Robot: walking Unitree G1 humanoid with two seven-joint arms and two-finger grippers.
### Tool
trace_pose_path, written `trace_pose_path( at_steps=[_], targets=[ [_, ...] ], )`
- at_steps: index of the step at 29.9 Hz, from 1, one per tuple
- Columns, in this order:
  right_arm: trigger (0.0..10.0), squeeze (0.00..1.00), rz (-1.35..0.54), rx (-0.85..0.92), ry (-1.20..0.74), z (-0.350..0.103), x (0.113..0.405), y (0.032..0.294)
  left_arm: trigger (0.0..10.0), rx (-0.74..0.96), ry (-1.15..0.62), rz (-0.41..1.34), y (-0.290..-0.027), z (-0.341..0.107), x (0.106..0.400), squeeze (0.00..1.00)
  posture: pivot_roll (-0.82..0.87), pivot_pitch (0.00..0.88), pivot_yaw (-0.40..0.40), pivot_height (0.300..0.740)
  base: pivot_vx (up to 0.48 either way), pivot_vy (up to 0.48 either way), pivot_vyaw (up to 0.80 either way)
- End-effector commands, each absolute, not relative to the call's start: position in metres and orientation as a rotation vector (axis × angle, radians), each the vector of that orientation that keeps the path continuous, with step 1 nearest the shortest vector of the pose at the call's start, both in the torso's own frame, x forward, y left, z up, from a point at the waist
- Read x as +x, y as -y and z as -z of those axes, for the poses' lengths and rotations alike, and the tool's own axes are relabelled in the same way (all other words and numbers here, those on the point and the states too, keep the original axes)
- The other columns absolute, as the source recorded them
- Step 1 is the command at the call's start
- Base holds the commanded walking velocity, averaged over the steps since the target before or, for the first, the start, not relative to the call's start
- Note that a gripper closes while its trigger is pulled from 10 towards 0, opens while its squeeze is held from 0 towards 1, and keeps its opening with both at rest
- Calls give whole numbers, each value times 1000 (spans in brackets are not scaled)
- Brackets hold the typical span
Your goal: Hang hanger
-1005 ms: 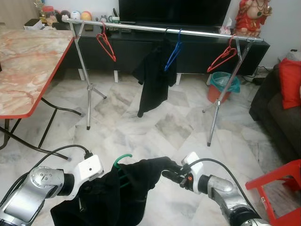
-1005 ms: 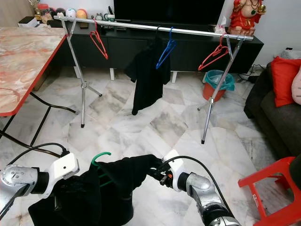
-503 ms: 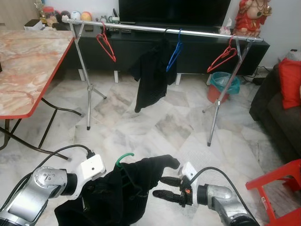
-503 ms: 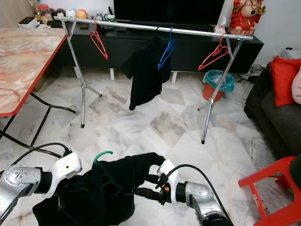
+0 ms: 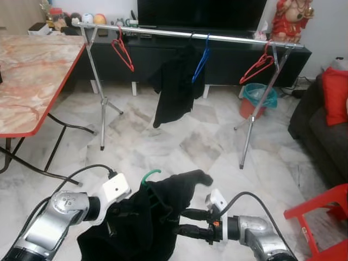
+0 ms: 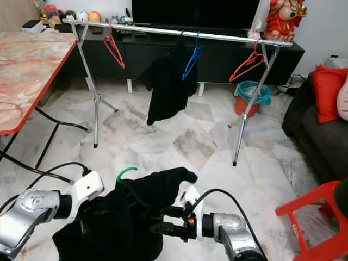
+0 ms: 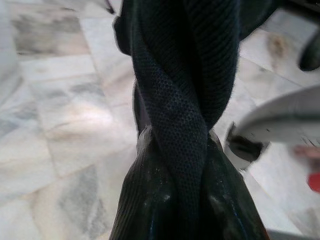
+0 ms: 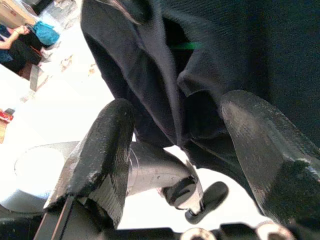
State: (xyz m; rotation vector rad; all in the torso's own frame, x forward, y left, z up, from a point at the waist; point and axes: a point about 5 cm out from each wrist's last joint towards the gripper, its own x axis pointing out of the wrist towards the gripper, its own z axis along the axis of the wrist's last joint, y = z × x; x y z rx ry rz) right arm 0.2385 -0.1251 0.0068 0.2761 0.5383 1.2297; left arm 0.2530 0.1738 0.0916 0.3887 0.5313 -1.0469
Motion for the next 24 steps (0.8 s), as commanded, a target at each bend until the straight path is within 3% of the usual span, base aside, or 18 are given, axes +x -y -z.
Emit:
trace_pose_path(
  at_steps=[1, 7, 11, 16, 24],
  targets=[
    [10000, 0, -1202, 273, -502, -13, 245, 123, 10000, 414, -495, 1040, -166, -95, 259, 0, -24, 0, -68, 740, 0, 0, 0],
    [10000, 0, -1181, 244, -494, -15, 248, 123, 10000, 391, -488, 1050, -163, -97, 258, 0, -20, 0, -72, 740, 0, 0, 0],
    [10000, 0, -998, 136, -495, -12, 264, 129, 10000, 363, -496, 1086, -161, -102, 254, 0, -18, 0, -74, 740, 0, 0, 0],
    [10000, 0, -899, 107, -450, -12, 269, 131, 10000, 355, -488, 1100, -159, -104, 253, 0, -19, 0, -77, 740, 0, 0, 0],
    [10000, 0, -983, 212, -483, -7, 256, 123, 10000, 336, -477, 1108, -154, -105, 255, 0, -26, 0, -78, 740, 0, 0, 0]
  ],
)
